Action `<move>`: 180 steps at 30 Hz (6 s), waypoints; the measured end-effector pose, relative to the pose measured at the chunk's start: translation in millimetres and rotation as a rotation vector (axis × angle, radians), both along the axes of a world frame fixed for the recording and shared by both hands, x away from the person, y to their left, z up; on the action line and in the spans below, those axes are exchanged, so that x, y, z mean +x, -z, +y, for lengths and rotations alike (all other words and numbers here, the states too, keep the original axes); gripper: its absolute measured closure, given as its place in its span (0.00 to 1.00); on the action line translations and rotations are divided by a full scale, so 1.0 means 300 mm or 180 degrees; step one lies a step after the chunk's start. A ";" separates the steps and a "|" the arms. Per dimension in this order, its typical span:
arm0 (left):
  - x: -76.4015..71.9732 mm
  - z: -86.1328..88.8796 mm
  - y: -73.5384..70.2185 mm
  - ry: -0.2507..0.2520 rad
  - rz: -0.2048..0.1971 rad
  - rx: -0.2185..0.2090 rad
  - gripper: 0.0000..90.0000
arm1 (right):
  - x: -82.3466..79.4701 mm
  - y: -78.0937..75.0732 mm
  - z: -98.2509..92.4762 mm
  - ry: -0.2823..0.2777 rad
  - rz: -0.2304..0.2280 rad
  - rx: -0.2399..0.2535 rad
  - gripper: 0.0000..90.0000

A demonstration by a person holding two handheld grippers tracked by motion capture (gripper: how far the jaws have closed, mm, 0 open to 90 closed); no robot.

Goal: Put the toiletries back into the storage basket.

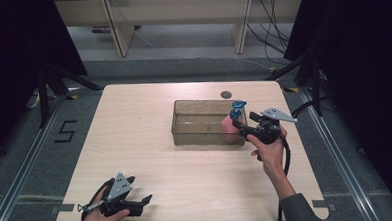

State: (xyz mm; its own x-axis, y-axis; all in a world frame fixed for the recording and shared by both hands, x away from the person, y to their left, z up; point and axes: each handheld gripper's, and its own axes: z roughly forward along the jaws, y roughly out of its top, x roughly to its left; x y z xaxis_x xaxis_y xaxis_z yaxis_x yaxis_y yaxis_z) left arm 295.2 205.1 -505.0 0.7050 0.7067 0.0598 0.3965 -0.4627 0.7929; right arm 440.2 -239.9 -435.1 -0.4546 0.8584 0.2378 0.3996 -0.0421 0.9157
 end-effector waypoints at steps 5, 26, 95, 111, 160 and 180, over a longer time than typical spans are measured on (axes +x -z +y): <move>0.000 -0.007 0.004 -0.0038 0.0000 -0.0134 0.17 | -0.003 0.000 -0.006 -0.0052 -0.0008 -0.0047 0.24; 0.002 -0.003 0.002 -0.0023 -0.0021 -0.0063 0.17 | -0.030 0.001 -0.008 -0.0093 -0.0014 -0.0049 0.23; 0.008 0.001 -0.004 -0.0012 -0.0049 0.0001 0.17 | -0.198 0.018 -0.022 -0.0270 -0.0021 -0.0021 0.20; 0.000 -0.005 0.002 -0.0025 -0.0037 -0.0108 0.17 | -0.252 0.038 -0.019 -0.0362 -0.0011 -0.0097 0.18; 0.000 0.002 0.002 -0.0001 -0.0031 0.0008 0.17 | -0.378 0.089 -0.016 -0.0570 0.0107 -0.0108 0.17; -0.002 -0.001 0.002 -0.0032 -0.0025 -0.0048 0.17 | -0.422 0.114 -0.011 -0.0574 0.0286 -0.0064 0.17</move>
State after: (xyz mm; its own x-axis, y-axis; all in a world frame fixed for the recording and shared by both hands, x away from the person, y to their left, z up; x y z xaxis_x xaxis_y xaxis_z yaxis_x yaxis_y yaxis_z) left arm 294.5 204.7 -505.6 0.6975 0.7145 0.0546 0.3948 -0.4467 0.8028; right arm 313.6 -243.2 -469.2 -0.5792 0.7699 0.2679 0.4790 0.0555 0.8760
